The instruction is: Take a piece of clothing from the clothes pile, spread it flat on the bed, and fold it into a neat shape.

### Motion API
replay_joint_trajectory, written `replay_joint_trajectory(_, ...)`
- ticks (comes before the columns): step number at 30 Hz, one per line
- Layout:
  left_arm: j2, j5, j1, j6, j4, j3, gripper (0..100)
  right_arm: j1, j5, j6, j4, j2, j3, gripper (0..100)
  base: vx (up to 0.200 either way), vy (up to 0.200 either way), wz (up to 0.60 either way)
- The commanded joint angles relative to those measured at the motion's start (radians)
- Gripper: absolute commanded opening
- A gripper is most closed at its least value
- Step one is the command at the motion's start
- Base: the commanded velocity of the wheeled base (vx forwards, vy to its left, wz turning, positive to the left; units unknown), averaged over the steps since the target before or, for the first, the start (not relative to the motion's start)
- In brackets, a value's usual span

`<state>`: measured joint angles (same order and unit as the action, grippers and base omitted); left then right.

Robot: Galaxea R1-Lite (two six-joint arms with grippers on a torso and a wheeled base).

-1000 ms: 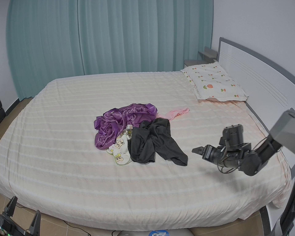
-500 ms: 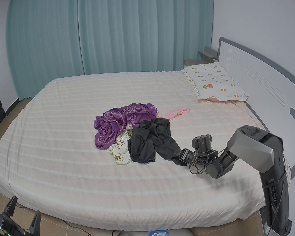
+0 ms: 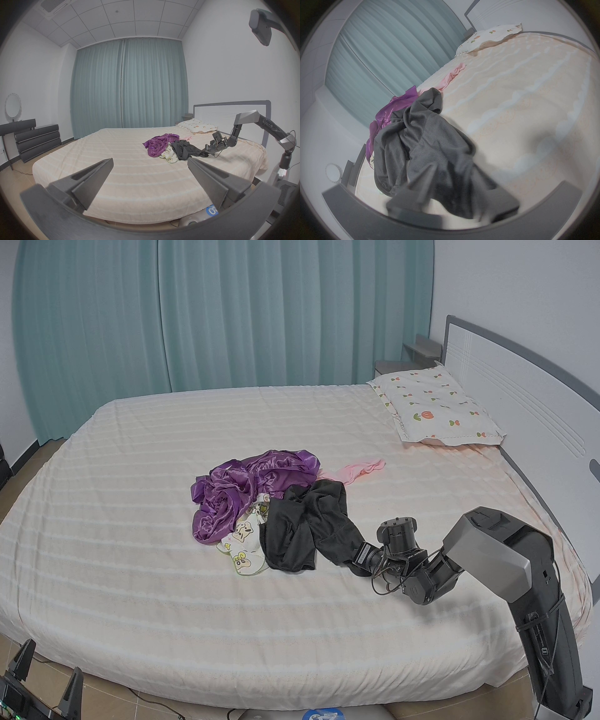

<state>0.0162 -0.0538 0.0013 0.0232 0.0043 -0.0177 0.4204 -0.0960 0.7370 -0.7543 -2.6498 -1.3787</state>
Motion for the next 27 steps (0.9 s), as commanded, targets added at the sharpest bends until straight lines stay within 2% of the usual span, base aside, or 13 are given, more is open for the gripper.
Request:
replay_joint_trajectory(1,-0.01,0.0,0.0,0.0,0.0,0.016,100,0.001,0.001,0.004,-0.004,0.017,0.017,0,0.0,0.0,0.0)
replay_joint_trajectory(4,-0.013,0.0,0.0,-0.008,0.003,0.016,100,0.003,0.004,0.053,-0.074,0.143,0.207,0,0.0,0.0,0.0)
replay_joint_trajectory(10,-0.013,0.002,0.0,-0.008,0.0,0.016,100,0.001,0.061,0.12,-0.375,0.33,0.584,0,0.0,0.0,0.0)
replay_joint_trajectory(11,-0.015,0.002,0.0,-0.008,0.0,0.016,100,0.001,0.064,0.124,-0.39,0.337,0.603,0,0.0,0.0,0.0)
replay_joint_trajectory(13,-0.013,0.003,0.0,-0.012,-0.01,0.013,100,0.003,0.096,0.157,-0.534,0.375,0.757,0,0.0,0.0,0.0)
replay_joint_trajectory(15,0.001,-0.008,-0.001,-0.086,-0.066,-0.105,100,0.003,0.108,0.176,-0.623,0.376,0.831,0,0.0,0.0,0.0)
replay_joint_trajectory(16,0.001,-0.008,-0.001,-0.086,-0.066,-0.105,100,0.003,0.108,0.176,-0.623,0.376,0.831,0,0.0,0.0,0.0)
replay_joint_trajectory(17,0.096,-0.021,-0.018,-0.243,-0.075,-0.281,100,0.001,0.111,0.188,-0.723,0.361,0.889,0,0.0,0.0,0.0)
replay_joint_trajectory(18,0.122,-0.031,-0.017,-0.249,-0.067,-0.292,100,0.001,0.111,0.191,-0.744,0.355,0.9,0,0.0,0.0,0.0)
replay_joint_trajectory(20,0.203,-0.073,-0.02,-0.181,-0.052,-0.286,100,0.001,0.111,0.213,-0.813,0.343,0.937,0,0.0,0.0,0.0)
replay_joint_trajectory(22,0.261,-0.104,-0.023,-0.124,-0.032,-0.249,100,0.001,0.111,0.237,-0.817,0.344,0.948,0,0.0,0.0,0.0)
replay_joint_trajectory(23,0.363,-0.127,-0.023,-0.069,-0.026,-0.22,100,0.001,0.113,0.257,-0.815,0.343,0.951,0,0.0,0.0,0.0)
replay_joint_trajectory(27,0.657,-0.172,-0.047,-0.04,-0.093,-0.231,100,0.008,0.113,0.272,-0.815,0.35,0.954,0,0.0,0.0,0.0)
